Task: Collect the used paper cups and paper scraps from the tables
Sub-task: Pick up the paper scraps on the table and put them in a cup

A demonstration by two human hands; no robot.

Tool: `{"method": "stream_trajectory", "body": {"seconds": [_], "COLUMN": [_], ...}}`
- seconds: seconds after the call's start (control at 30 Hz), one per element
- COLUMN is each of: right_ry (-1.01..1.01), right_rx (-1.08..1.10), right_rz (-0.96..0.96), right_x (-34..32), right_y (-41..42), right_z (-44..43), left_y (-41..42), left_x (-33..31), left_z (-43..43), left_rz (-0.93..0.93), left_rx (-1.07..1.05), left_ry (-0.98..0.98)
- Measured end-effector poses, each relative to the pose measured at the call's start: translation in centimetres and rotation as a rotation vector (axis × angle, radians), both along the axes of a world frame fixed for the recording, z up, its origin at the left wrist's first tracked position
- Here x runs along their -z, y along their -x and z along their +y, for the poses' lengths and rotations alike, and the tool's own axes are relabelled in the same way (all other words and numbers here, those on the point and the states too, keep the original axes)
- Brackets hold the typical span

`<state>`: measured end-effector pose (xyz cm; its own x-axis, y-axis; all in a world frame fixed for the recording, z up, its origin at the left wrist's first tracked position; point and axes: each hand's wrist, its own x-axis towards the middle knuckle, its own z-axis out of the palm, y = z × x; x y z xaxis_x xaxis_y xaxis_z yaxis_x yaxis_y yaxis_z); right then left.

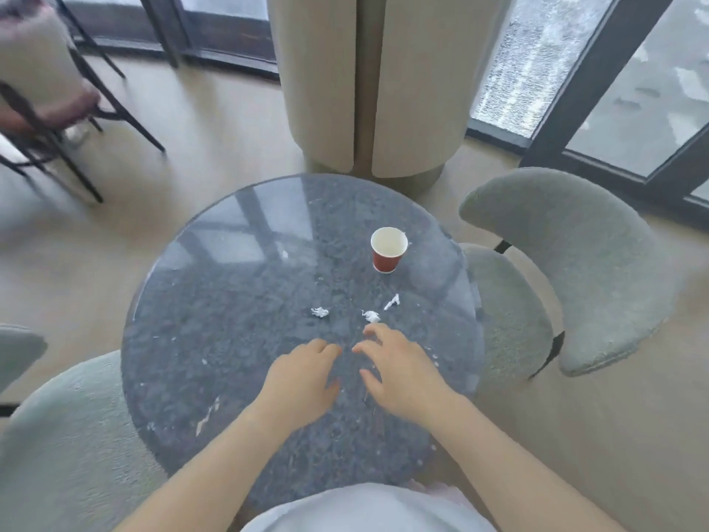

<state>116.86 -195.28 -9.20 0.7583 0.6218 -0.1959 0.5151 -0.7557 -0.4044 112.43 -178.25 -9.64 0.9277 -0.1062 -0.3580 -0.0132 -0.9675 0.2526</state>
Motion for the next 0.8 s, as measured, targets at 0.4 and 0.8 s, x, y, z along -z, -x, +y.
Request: {"method": "stream_trajectory", "body": {"seconds": [0.4, 0.8], "right_ry": [0.18, 0.234], "right_rx": [-0.325, -0.434], "right_rz": [0.067, 0.04], "right_x": [9.7, 13.3], "right_y": [-5.9, -6.3], "right_z": [-1.5, -2.5], "left_y": [-1.9, -0.5], "left_x": [6.7, 9.9], "left_z": [-2.3, -3.2], "left_rz": [0.2, 0.301], "left_rx": [-0.207, -0.237], "left_ry": [-0.106, -0.073]}}
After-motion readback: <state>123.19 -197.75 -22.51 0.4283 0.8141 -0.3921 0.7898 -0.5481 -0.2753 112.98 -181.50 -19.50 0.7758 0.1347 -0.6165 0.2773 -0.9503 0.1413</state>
